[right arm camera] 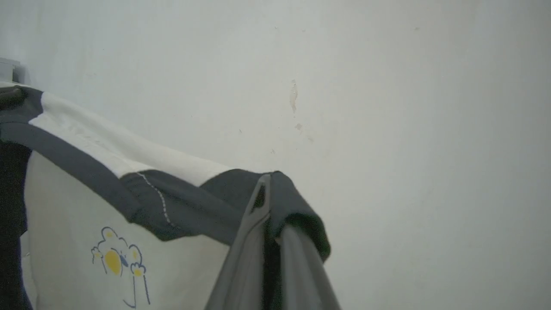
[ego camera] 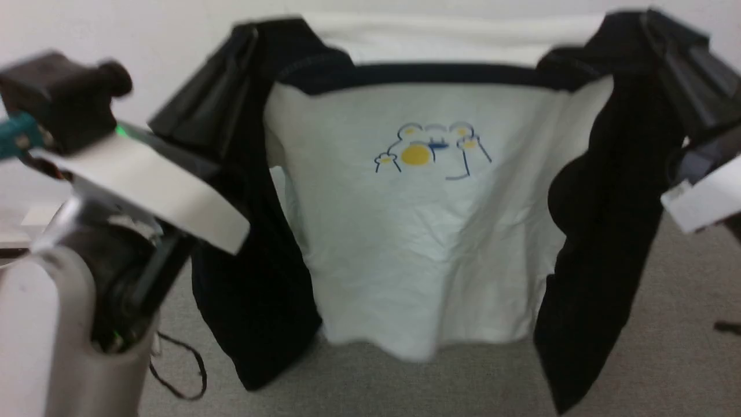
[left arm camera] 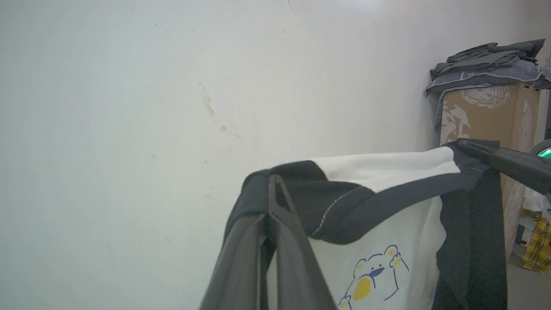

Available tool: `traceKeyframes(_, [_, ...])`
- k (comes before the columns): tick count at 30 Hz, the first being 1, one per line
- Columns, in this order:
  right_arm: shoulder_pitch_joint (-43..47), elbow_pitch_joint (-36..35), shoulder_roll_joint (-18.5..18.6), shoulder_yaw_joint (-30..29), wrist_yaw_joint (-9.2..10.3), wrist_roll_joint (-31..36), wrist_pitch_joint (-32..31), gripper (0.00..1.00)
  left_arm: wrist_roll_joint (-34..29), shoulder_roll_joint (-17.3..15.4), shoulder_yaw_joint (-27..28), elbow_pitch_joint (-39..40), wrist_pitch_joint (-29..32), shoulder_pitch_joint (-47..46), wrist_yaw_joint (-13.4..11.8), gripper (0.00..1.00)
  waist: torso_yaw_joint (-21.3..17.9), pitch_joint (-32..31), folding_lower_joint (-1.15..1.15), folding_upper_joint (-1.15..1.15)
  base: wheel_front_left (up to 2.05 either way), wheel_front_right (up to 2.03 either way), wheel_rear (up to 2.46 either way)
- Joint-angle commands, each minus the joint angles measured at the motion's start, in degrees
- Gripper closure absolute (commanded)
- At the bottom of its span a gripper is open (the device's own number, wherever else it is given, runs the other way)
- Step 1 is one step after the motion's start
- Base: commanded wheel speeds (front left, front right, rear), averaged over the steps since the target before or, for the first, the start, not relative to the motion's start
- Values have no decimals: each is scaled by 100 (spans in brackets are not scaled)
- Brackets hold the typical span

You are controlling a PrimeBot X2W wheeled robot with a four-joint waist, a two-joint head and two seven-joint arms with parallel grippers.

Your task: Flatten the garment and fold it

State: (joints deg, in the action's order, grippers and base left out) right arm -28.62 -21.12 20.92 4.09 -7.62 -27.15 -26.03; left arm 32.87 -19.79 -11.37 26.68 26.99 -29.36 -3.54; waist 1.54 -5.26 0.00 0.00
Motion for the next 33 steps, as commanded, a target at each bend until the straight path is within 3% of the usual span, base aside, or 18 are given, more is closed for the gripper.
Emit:
traceKeyframes(1, [-136,59,53,-15,13,-10,-7,100,13,-73,86,-62,22,-132,22,100,-24,-15,0,0,0,0,0])
traceKeyframes(14, [-1875,1098,618,687,13,43,148,100,96,-350,150,-871,271,-1365,337,100,-147,229,0,0,0,0,0])
traceKeyframes(22, [-3386,2110,926,1424,13,345,646,100,32,-464,112,-1759,263,-2466,610,100,-317,1361,0,0,0,0,0])
traceKeyframes(27, [-4621,3113,757,1822,13,556,1268,100,-167,-553,24,-2569,9,-3586,840,100,-496,2298,0,0,0,0,0])
traceKeyframes(33, [-5921,4531,411,2145,13,1003,2174,100,-619,-583,-181,-3772,-741,-4985,988,100,-645,3132,0,0,0,0,0])
